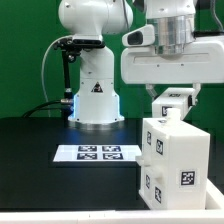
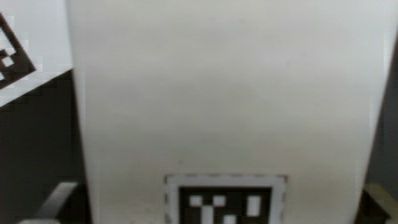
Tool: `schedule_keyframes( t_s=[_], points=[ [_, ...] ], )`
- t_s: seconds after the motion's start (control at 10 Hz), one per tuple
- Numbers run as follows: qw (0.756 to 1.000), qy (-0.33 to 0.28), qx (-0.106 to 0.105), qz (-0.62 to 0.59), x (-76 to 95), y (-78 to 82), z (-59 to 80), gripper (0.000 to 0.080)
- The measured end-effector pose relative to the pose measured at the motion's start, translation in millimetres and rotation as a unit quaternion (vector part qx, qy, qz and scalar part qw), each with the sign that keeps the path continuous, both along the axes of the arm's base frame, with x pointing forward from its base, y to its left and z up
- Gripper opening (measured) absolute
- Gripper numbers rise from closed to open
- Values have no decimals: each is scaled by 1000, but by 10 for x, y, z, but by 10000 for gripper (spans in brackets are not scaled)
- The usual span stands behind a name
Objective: Assemble cabinet
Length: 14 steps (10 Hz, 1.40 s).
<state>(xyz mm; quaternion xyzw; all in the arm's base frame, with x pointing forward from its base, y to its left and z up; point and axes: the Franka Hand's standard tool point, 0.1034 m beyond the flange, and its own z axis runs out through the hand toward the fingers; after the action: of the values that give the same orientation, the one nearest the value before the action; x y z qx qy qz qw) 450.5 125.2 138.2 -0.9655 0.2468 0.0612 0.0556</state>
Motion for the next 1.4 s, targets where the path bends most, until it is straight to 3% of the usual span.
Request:
schedule_keyframes(
  t_s=[0.1, 0.2, 0.3, 0.4, 0.5, 0.6, 0.9, 1.2, 1.4],
  points=[
    [1000, 0, -1, 0, -1, -4, -4, 557],
    [999, 6, -21, 35, 1, -79, -8, 557],
    [997, 19, -40, 71, 85, -192, 153, 557],
    [995, 11, -45, 89, 279, -282, 389, 557],
    [994, -2, -46, 100, 373, -300, 458, 557],
    [996, 2, -34, 83, 375, -292, 451, 557],
    [995, 1, -39, 89, 398, -295, 438, 557],
    [988, -62, -65, 127, 1000, -249, 742, 557],
    [987, -57, -65, 136, 1065, -239, 806, 557]
  ],
)
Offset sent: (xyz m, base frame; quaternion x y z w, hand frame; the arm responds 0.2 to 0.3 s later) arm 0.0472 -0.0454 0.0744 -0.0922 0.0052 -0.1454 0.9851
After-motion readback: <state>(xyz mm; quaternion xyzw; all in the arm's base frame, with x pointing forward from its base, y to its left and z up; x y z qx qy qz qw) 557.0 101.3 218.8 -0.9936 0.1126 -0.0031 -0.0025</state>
